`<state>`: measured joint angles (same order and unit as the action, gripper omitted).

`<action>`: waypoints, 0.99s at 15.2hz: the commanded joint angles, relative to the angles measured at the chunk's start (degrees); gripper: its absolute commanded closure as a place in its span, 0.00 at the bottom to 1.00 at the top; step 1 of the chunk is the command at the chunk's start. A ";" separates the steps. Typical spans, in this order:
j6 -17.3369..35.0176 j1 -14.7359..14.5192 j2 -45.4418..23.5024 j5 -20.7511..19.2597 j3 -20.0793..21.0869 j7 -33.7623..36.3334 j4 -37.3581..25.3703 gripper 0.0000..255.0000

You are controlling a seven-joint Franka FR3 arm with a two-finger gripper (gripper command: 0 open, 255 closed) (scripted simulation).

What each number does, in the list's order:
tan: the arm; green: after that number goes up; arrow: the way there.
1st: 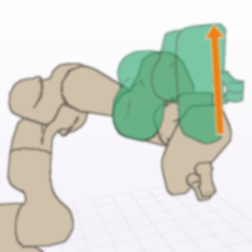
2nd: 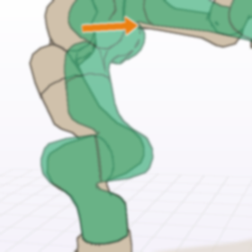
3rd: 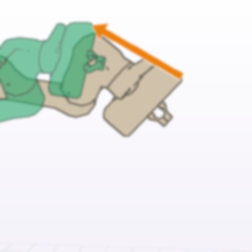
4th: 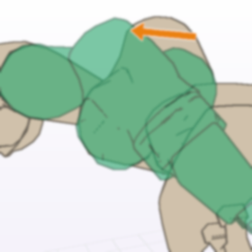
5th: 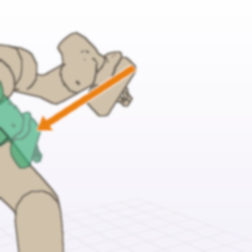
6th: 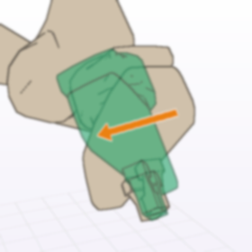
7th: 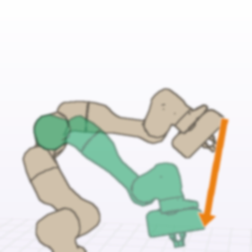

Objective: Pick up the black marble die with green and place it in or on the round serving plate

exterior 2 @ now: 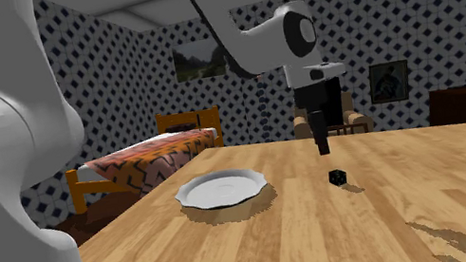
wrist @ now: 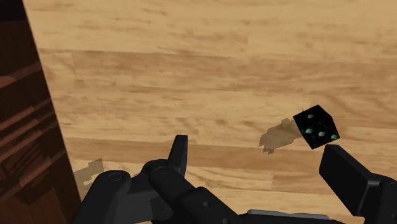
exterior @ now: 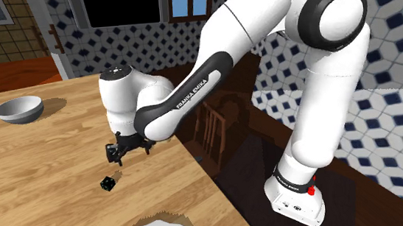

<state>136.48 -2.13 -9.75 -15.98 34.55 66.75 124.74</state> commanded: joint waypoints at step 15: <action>-1.11 -14.88 -28.53 -18.04 -9.37 18.59 -26.55 0.00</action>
<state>135.05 -16.94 -37.79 -33.78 25.41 85.26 98.38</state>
